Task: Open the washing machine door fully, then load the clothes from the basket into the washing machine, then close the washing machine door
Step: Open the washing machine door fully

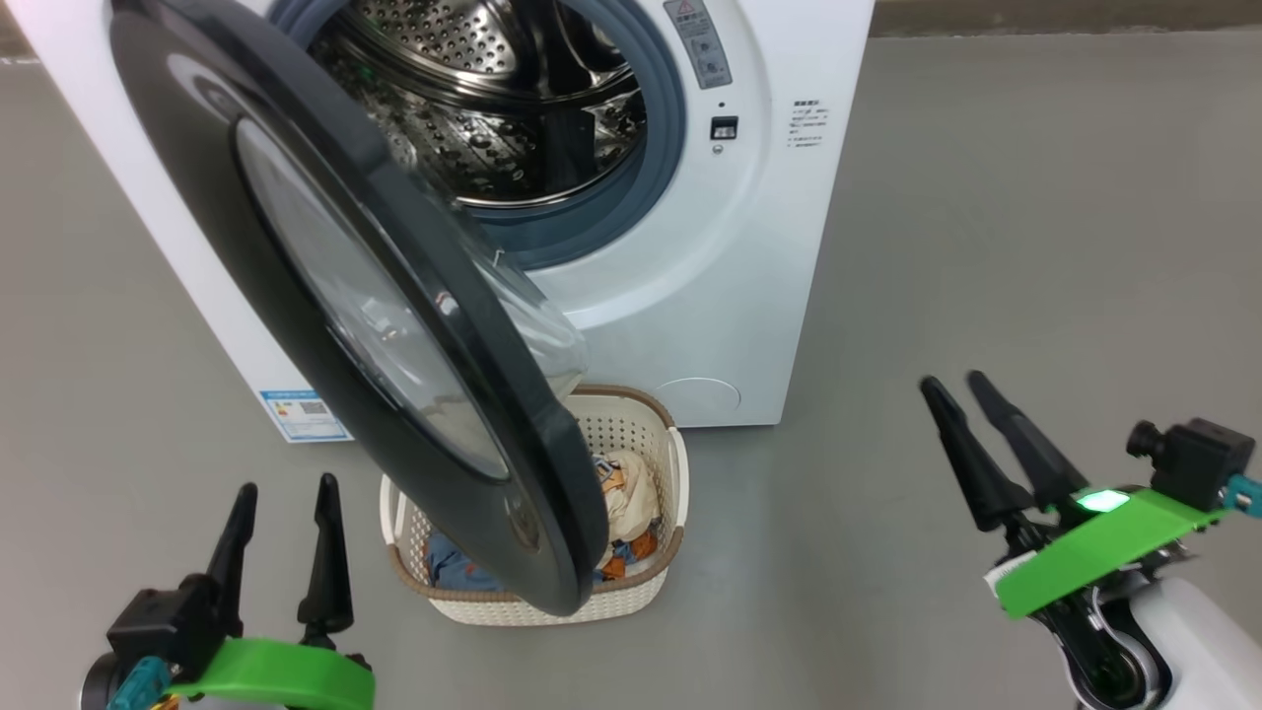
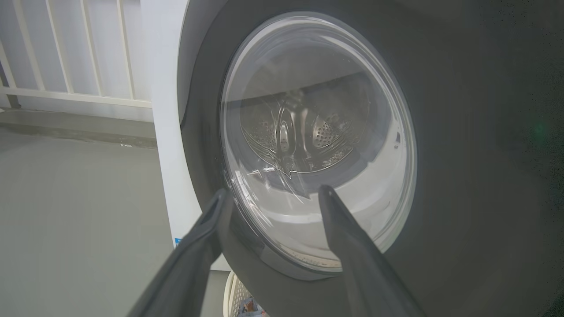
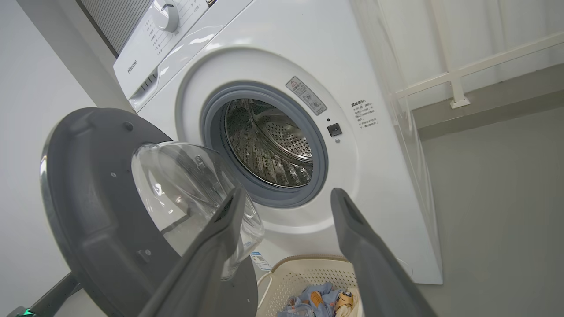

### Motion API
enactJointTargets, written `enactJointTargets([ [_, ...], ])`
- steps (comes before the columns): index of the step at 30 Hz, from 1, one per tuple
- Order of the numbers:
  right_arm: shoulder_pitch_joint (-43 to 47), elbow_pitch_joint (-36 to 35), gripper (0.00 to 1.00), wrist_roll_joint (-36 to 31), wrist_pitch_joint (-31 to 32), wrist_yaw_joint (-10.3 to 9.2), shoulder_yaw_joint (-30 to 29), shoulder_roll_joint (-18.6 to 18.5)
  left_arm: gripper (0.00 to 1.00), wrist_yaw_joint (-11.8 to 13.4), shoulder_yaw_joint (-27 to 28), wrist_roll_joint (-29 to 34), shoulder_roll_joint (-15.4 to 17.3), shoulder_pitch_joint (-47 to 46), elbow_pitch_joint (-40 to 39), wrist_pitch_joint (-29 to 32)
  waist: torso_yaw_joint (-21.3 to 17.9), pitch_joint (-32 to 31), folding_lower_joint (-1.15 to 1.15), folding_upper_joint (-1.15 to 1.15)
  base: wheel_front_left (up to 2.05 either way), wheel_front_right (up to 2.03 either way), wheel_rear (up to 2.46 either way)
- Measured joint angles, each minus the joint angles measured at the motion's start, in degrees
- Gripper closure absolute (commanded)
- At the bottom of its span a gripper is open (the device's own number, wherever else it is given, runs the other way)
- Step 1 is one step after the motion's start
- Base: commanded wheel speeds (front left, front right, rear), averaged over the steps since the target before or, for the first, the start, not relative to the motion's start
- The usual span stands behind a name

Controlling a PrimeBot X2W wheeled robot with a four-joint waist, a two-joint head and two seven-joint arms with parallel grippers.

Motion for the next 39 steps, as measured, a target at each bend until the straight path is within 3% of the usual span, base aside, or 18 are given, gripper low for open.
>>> enactJointTargets([
  [4,1.36,2.59,0.0,-7.98,-0.8,0.0,-3.94,0.77,0.0,0.0,-0.08,-0.04,0.01,0.51,-0.21,0.0,-0.49,-0.12,0.0,0.0,0.0,0.0,0.0],
  [8,3.12,3.08,0.0,-17.6,-0.81,0.0,-10.06,3.91,0.0,0.08,-0.2,-0.51,0.02,0.54,-0.37,0.0,-0.63,-0.18,0.0,0.0,0.0,0.0,0.0],
  [15,4.97,3.12,0.0,-30.39,-0.81,0.0,-15.27,8.24,0.0,0.44,-0.67,-0.52,0.03,0.69,-0.36,0.0,-0.6,0.12,0.0,0.0,0.0,0.0,0.0],
  [20,4.98,3.14,0.0,-33.21,-0.81,0.0,-15.95,9.34,0.0,0.44,-0.87,-0.52,0.03,0.68,-0.35,0.0,-0.26,0.23,0.0,0.0,0.0,0.0,0.0],
  [39,5.01,4.49,0.0,-33.23,-0.81,0.0,-16.05,10.07,0.0,0.42,-0.82,-0.52,0.04,0.68,-0.32,0.0,-0.1,-0.1,0.0,0.0,0.0,0.0,0.0],
])
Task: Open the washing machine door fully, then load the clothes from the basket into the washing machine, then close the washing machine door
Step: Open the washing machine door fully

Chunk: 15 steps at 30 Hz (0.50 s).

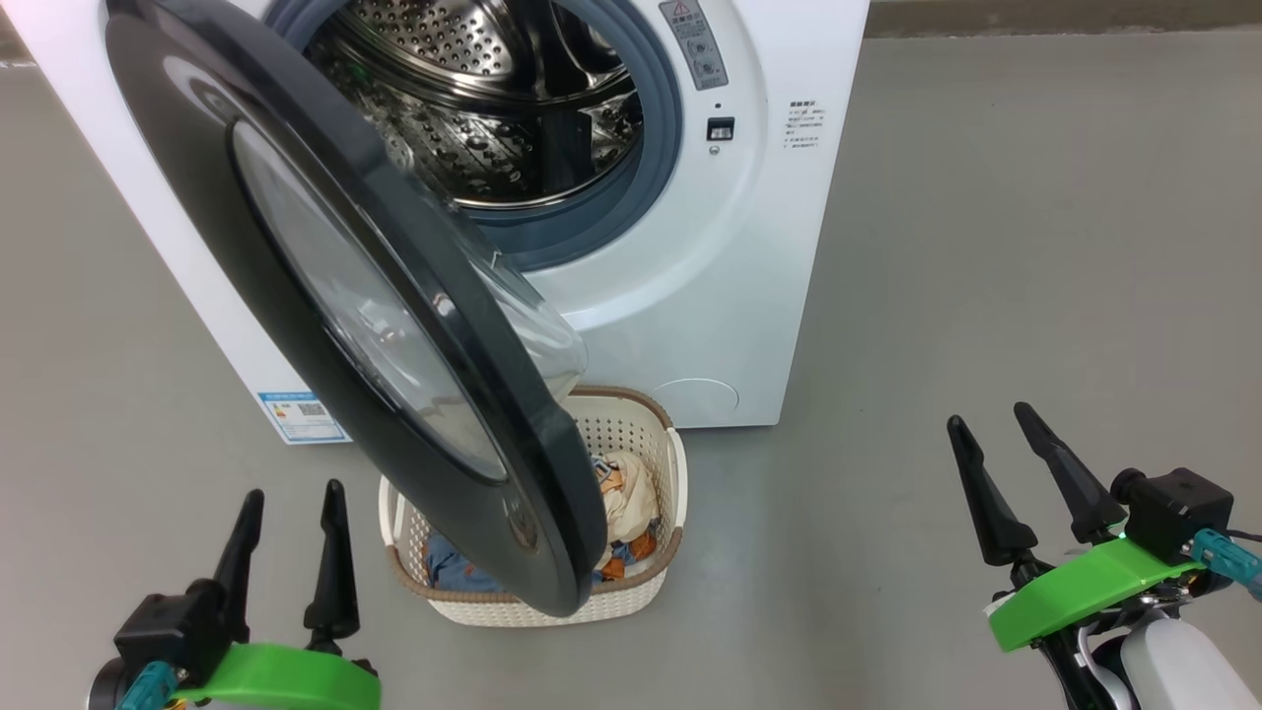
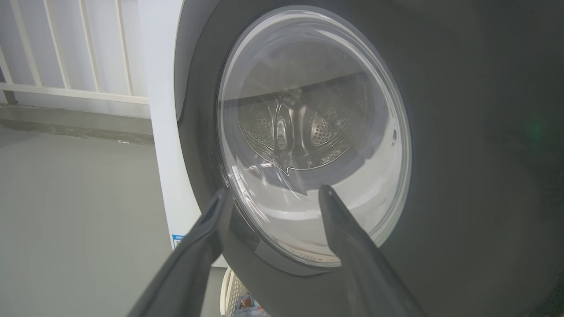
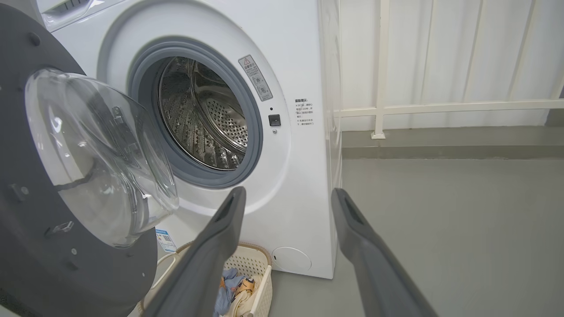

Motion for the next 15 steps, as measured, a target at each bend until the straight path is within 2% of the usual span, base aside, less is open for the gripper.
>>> enactJointTargets([
  [10,0.01,0.51,0.0,0.0,0.0,0.0,0.35,0.05,0.0,-0.02,0.07,0.01,0.0,-0.01,0.03,0.0,0.1,-0.06,0.0,0.0,0.0,0.0,0.0],
  [11,0.01,0.66,0.0,0.0,0.0,0.0,0.38,0.08,0.17,-0.03,0.08,0.01,0.0,-0.01,0.05,0.0,0.11,-0.07,0.0,0.0,0.0,0.0,0.0],
  [12,0.01,0.75,0.0,0.0,0.0,0.0,0.41,0.11,0.54,-0.05,0.08,0.01,0.0,-0.01,0.07,0.0,0.13,-0.08,0.0,0.0,0.0,0.0,0.0],
  [13,0.01,0.83,0.0,0.0,0.0,0.0,0.45,0.13,0.54,-0.11,0.1,0.01,0.0,-0.01,0.07,0.0,0.15,-0.07,0.0,0.0,0.0,0.0,0.0],
  [14,0.01,0.89,0.0,0.0,0.0,0.0,0.47,0.16,0.85,-0.11,0.12,0.01,0.0,-0.01,0.08,0.0,0.16,-0.07,0.0,0.0,0.0,0.0,0.0],
  [15,0.01,0.96,0.0,0.0,0.0,0.0,0.47,0.2,1.0,-0.11,0.15,0.01,0.0,-0.01,0.08,0.0,0.18,-0.1,0.0,0.0,0.0,0.0,0.0],
])
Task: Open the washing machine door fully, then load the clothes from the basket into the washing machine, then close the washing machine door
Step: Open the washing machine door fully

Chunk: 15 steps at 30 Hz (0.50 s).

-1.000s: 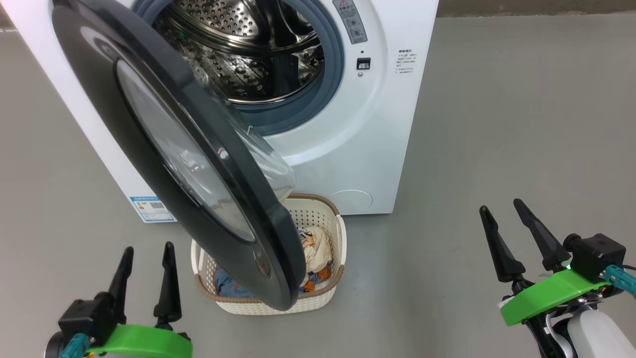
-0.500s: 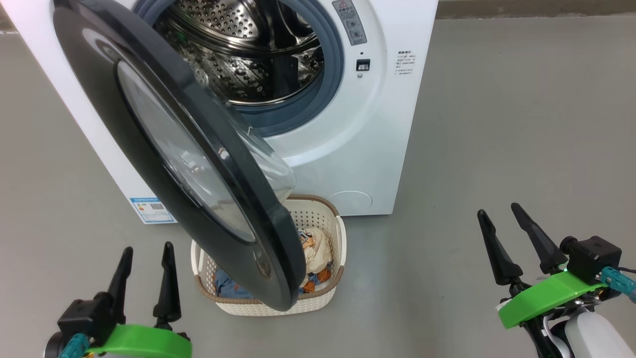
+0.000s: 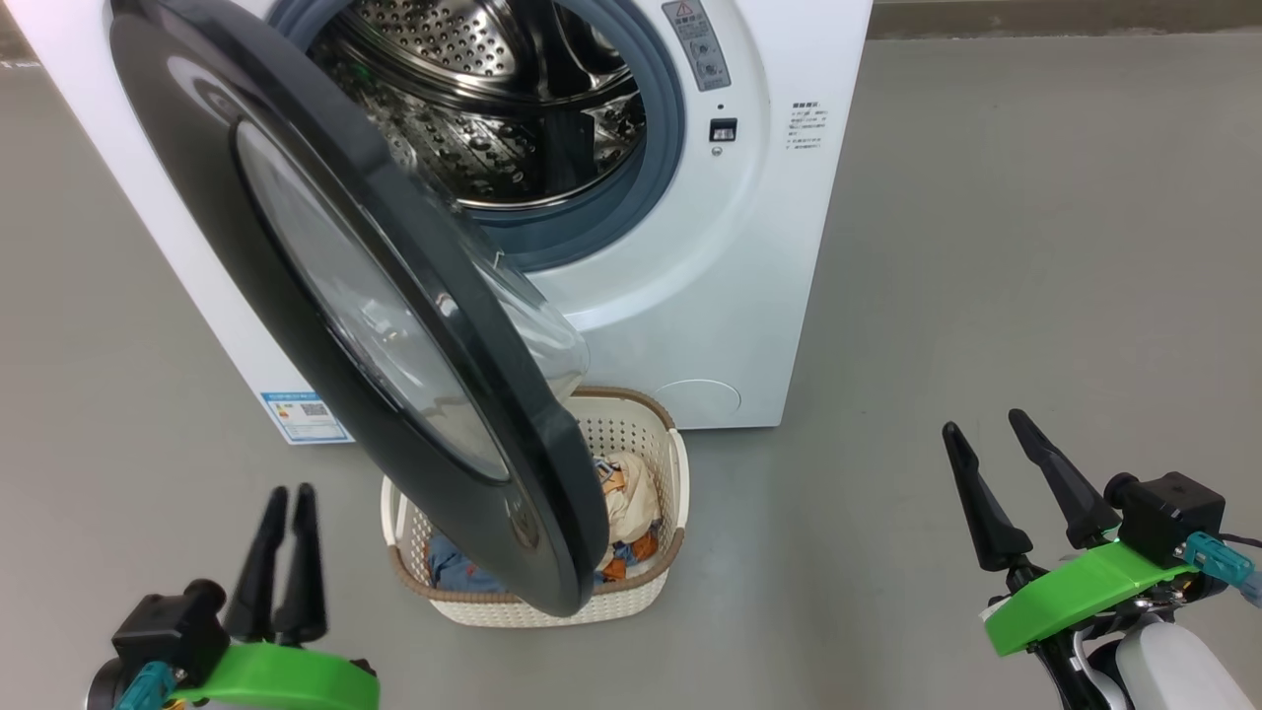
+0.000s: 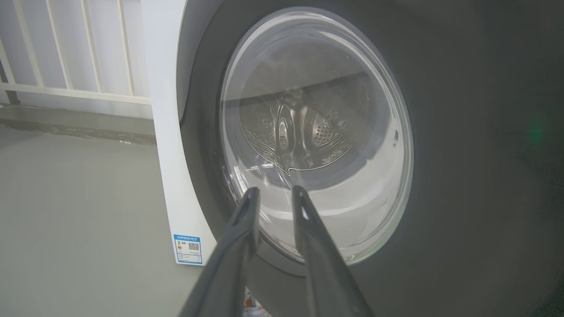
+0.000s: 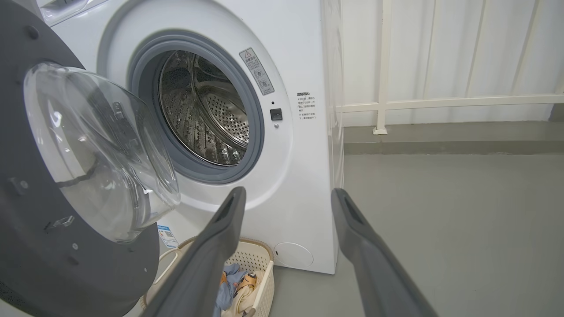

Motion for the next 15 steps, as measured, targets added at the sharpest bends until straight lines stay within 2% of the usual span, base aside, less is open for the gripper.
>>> enactJointTargets([
  [7,0.0,0.19,0.0,-0.12,0.0,0.0,-0.08,0.08,1.0,-0.32,0.08,-0.09,0.0,-0.21,-1.48,0.0,0.16,0.13,0.0,0.0,0.0,0.0,0.0],
  [15,0.01,0.2,0.0,-0.55,0.0,0.0,-0.58,0.21,1.0,-0.32,-2.3,0.1,0.04,-1.82,-12.52,-0.01,0.56,0.16,0.0,0.0,0.0,0.0,0.0],
])
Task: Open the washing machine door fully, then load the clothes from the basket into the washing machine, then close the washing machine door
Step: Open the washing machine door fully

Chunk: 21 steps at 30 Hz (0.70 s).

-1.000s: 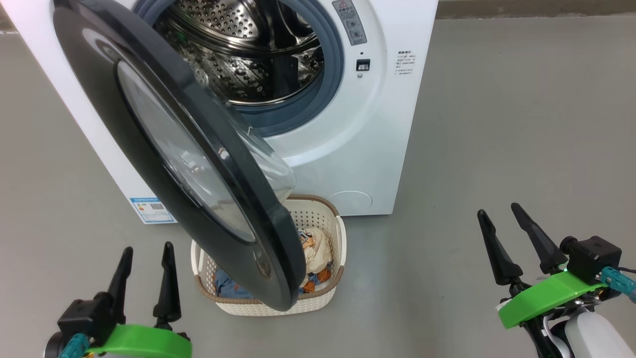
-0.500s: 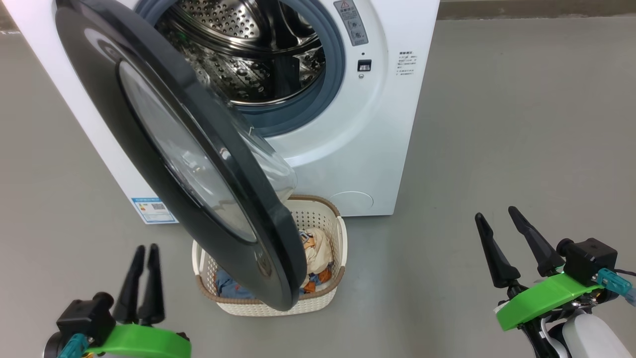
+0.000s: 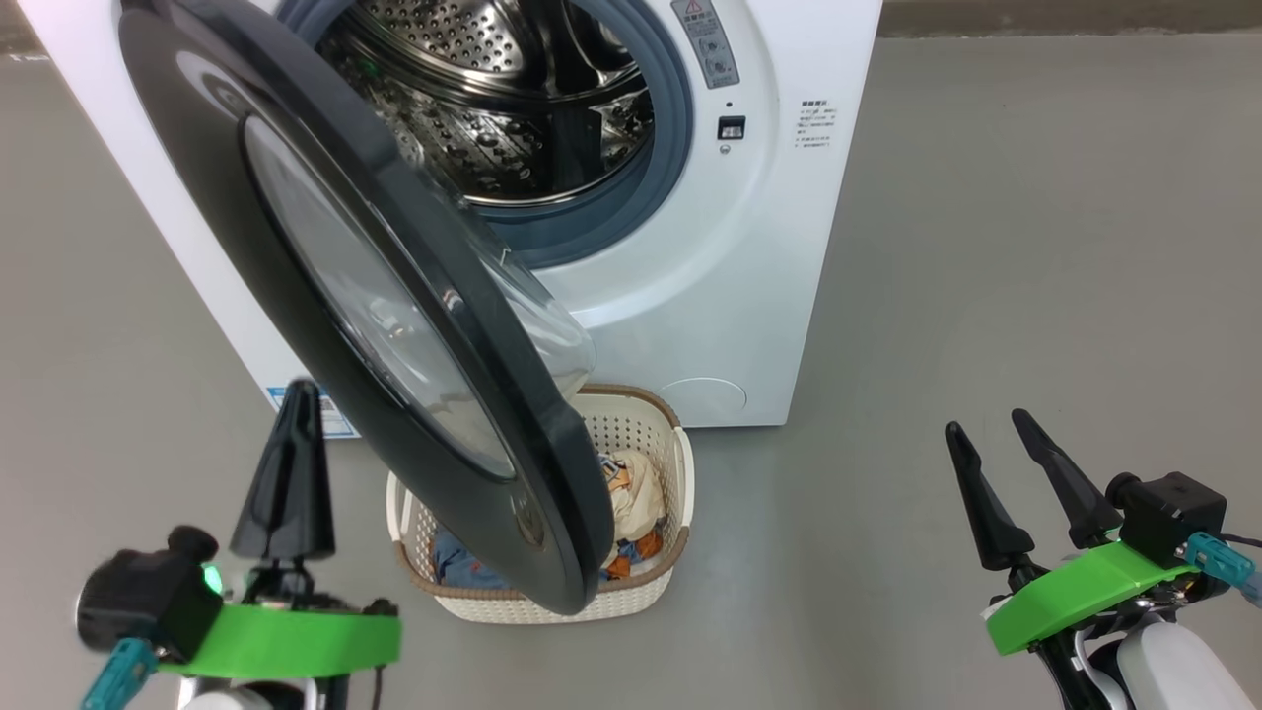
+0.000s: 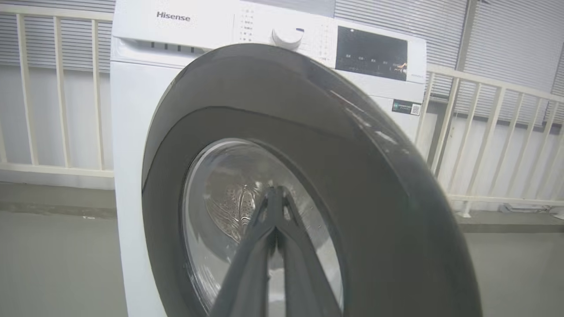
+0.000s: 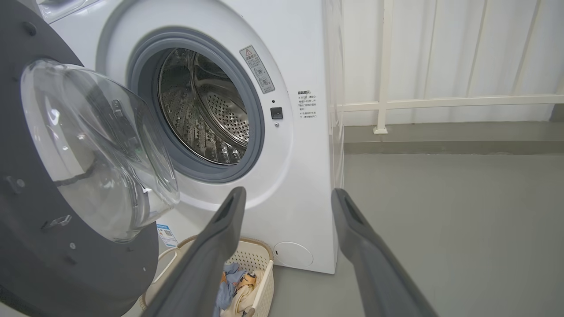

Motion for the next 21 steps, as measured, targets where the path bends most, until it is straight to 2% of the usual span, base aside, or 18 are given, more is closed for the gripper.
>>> enactJointTargets([
  [6,0.01,-0.01,0.0,-0.02,0.0,0.0,0.29,0.36,1.0,0.0,-5.5,-0.03,0.08,-0.91,-9.99,-0.05,0.0,-0.12,0.0,0.0,0.0,0.0,0.0],
  [10,0.01,-0.01,0.0,-0.02,0.0,0.0,0.78,0.51,1.0,-0.01,-9.98,0.1,0.29,-0.92,-13.15,-0.05,-0.35,-0.06,0.0,0.0,0.0,0.0,0.0],
  [14,0.01,-0.01,0.0,-0.01,0.0,0.0,1.02,0.57,1.0,-0.08,-14.68,-0.21,0.33,-0.9,-13.17,-0.05,-1.06,0.13,0.0,0.0,0.0,0.0,0.0],
  [21,-0.02,0.0,0.0,0.01,0.0,0.0,1.25,0.8,1.0,-0.26,-22.13,-3.23,0.55,-0.85,-5.38,-0.04,-3.46,0.76,0.0,0.0,0.0,0.0,0.0],
])
